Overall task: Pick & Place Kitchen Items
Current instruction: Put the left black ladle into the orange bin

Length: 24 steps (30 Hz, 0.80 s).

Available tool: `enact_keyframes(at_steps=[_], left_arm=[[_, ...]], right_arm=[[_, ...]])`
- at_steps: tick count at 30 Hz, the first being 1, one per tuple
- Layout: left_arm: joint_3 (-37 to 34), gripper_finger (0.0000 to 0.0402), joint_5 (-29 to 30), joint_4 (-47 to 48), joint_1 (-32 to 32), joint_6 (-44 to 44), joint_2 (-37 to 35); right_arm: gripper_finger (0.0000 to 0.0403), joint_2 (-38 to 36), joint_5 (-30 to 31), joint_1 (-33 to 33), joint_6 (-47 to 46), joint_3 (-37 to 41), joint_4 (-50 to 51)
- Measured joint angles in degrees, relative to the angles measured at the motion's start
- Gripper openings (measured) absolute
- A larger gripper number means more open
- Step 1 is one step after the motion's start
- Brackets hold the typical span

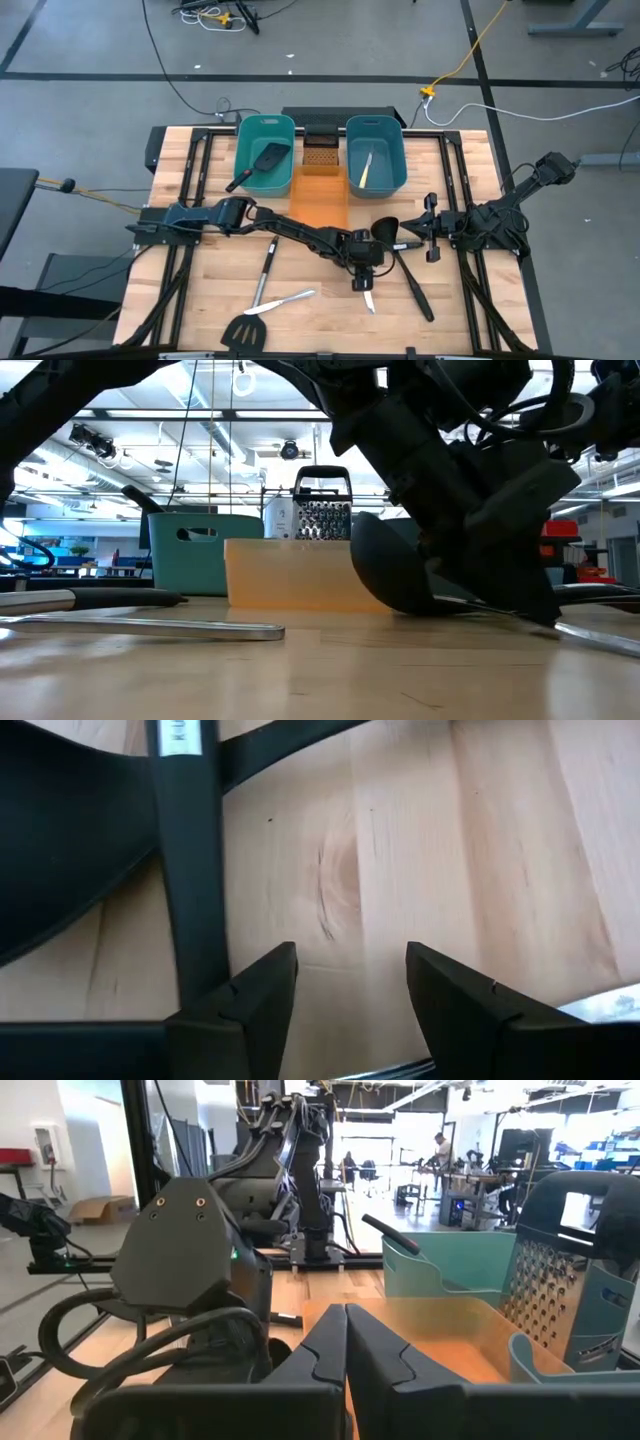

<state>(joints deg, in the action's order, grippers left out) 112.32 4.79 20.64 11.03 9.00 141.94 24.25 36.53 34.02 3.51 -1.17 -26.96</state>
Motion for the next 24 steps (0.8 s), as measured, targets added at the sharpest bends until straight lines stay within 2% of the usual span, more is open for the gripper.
enact_keyframes(at_steps=[5, 10, 16, 24], left_arm=[[3.68, 0.0199, 0.24, 3.49, 0.0, -3.62, -0.25], [9.39, 0.0199, 3.8, 7.21, 0.11, -6.99, -0.62], [9.98, 0.0193, 3.88, 9.17, -1.88, -6.61, -0.67], [9.89, 0.02, -2.03, 11.64, -4.13, -4.6, 2.43]], right_arm=[[0.0008, -0.02, -0.02, 0.0, 0.2, 0.0, 0.07], [0.0008, 0.0, -0.06, 0.0, 0.2, 0.0, 0.26], [0.0008, 0.0, -0.09, 0.0, 0.02, -0.01, 0.49], [0.0008, 0.0, -0.09, 0.0, -0.08, -0.02, 0.68]])
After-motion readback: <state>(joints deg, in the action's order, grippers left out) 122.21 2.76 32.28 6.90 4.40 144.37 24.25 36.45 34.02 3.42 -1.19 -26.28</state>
